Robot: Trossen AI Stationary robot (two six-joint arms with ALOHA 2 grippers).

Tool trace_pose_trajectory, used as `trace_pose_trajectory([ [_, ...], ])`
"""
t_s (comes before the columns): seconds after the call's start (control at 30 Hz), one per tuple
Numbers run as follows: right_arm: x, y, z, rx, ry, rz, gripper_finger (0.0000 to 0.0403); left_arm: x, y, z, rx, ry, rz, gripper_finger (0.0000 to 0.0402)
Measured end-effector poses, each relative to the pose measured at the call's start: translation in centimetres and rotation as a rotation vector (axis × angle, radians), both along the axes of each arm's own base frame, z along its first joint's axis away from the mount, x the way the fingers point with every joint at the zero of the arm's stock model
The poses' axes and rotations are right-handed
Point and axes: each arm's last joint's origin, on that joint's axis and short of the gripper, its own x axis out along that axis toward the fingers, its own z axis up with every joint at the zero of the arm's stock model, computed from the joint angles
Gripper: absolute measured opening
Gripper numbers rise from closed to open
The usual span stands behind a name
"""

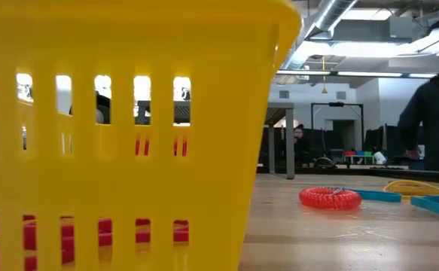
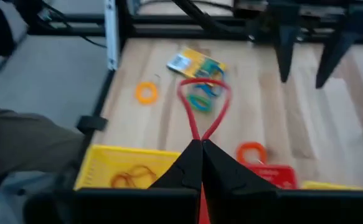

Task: Pick & Place Office Desk Supplies
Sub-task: Put the red rubber band into the bottom yellow bin

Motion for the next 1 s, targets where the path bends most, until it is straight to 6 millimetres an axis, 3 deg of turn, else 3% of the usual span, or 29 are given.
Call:
trace_pose_trajectory([
  [0.27,0.8,3.4,-1.6,0.045,-0.045,0.050,0.0000,0.0,-0.2,0.2,-0.094,-0.004,-0.043,0.0153],
  [0.73,1.6,9.0,-7.6,0.138,0.057,0.055,0.0000,-0.1,-1.6,0.7,-0.226,-0.015,-0.154,0.0153],
  [0.87,1.1,9.8,-7.9,0.168,0.070,0.041,0.0000,-0.1,-2.0,0.9,-0.231,-0.042,-0.182,0.0153],
  [1.0,1.3,10.3,-9.4,0.159,0.102,0.014,0.0000,-0.1,-2.2,1.1,-0.234,-0.062,-0.196,0.0153],
])
